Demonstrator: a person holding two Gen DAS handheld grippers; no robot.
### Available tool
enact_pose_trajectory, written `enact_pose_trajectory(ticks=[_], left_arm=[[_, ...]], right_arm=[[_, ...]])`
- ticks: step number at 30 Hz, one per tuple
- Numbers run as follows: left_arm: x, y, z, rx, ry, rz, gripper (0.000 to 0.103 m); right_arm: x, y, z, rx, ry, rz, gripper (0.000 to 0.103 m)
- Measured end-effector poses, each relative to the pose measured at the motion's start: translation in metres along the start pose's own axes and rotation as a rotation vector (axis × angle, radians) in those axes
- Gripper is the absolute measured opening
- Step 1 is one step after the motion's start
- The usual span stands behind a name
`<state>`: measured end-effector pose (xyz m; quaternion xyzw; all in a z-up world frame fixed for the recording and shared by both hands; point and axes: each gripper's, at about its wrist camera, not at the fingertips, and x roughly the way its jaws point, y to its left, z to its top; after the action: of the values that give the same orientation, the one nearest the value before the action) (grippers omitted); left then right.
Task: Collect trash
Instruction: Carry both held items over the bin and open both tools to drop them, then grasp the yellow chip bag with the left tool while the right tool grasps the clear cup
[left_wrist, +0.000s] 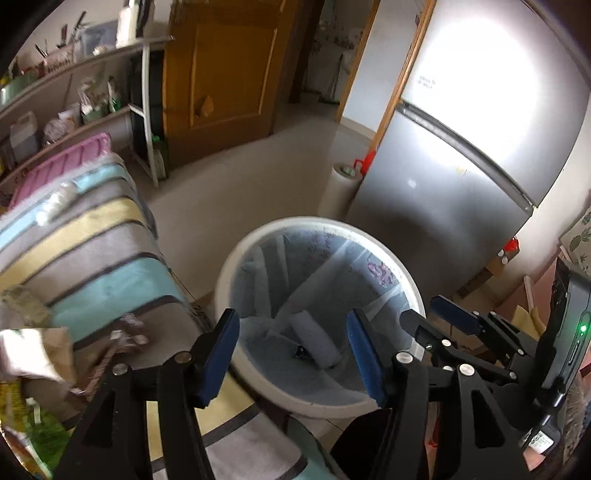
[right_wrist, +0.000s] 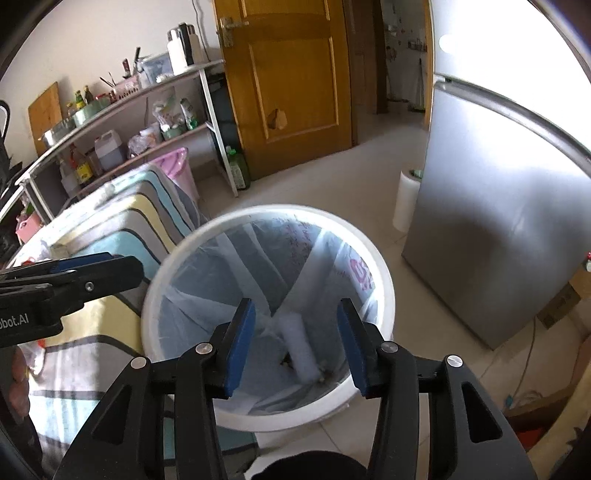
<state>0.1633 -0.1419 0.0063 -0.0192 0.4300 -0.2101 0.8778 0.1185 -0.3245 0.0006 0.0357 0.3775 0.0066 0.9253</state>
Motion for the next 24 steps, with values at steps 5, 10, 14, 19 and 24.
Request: enact_pose_trajectory(ticks=[5,10,14,19,24], left_arm=[[-0.041,0.018,-0.008,-0.019,-0.078,0.037,0.068],[-0.078,0.048,-0.025,-0.059,-0.13,0.087,0.069],[-0.107,0.076,-0.043,-0.119,-0.177,0.152,0.074],[-0.134,0.115,-0.069,-0.197,-0.202,0.204,0.075],[-0.149,0.147,-0.095,-0.259,-0.207,0.266,0.076]], right_arm=[[-0.028,0.021,0.002,-0.01,-0.063,0.044,0.047],[-0.049,0.048,0.0,-0.033,-0.105,0.113,0.047],[-0.06,0.078,-0.005,-0.069,-0.122,0.18,0.047],[-0.063,0.117,-0.016,-0.119,-0.119,0.281,0.049],[-0.057,0.158,-0.028,-0.185,-0.085,0.374,0.053]])
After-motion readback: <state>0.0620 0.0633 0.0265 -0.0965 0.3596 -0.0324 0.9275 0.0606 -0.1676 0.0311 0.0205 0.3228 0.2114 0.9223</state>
